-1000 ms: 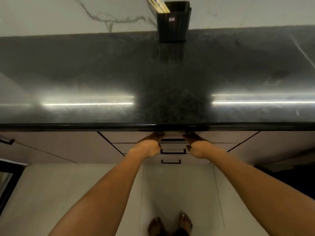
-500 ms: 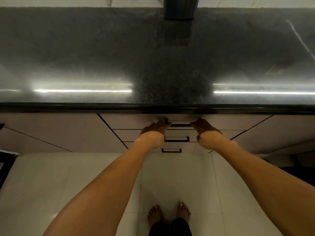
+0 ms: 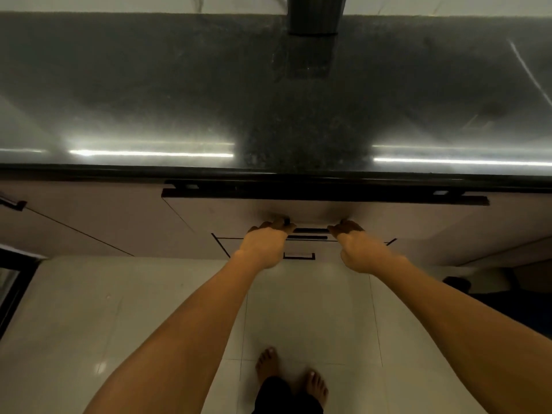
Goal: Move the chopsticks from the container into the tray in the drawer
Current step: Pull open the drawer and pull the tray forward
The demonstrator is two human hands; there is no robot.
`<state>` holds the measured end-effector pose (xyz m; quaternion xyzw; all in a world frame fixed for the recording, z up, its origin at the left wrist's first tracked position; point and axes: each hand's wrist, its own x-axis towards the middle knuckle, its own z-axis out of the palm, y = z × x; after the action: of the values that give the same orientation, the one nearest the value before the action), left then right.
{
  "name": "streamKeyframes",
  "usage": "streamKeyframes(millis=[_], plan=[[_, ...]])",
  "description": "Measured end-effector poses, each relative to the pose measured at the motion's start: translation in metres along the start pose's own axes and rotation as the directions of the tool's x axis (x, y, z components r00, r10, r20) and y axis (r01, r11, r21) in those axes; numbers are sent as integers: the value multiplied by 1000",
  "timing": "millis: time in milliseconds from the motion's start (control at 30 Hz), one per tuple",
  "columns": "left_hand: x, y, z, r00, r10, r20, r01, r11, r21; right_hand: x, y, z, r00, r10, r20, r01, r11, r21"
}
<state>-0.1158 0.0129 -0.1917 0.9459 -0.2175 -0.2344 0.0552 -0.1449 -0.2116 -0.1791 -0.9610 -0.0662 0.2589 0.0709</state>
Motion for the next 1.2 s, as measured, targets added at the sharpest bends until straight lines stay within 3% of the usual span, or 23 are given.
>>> streamKeyframes(millis=[200, 333, 567, 933, 1200], plan=[[-61, 14, 40, 997, 49, -62, -47, 998, 34, -65, -5, 36, 995, -99, 13, 100, 994, -47], [-102, 19, 60, 990, 132, -46, -126, 984, 123, -108, -6, 47, 980, -170, 106, 180, 979, -91], [-153, 32, 82, 984, 173, -32, -166, 973, 163, -154, -15, 67, 968, -168, 185, 188, 977, -95], [-198, 48, 98, 966, 250, 60, -257, 935, 243, -201, -34, 90, 952, -158, 263, 199, 971, -136], [-226, 73, 84, 934, 262, 242, -319, 917, 240, -230, -34, 102, 933, -189, 307, 226, 970, -88]])
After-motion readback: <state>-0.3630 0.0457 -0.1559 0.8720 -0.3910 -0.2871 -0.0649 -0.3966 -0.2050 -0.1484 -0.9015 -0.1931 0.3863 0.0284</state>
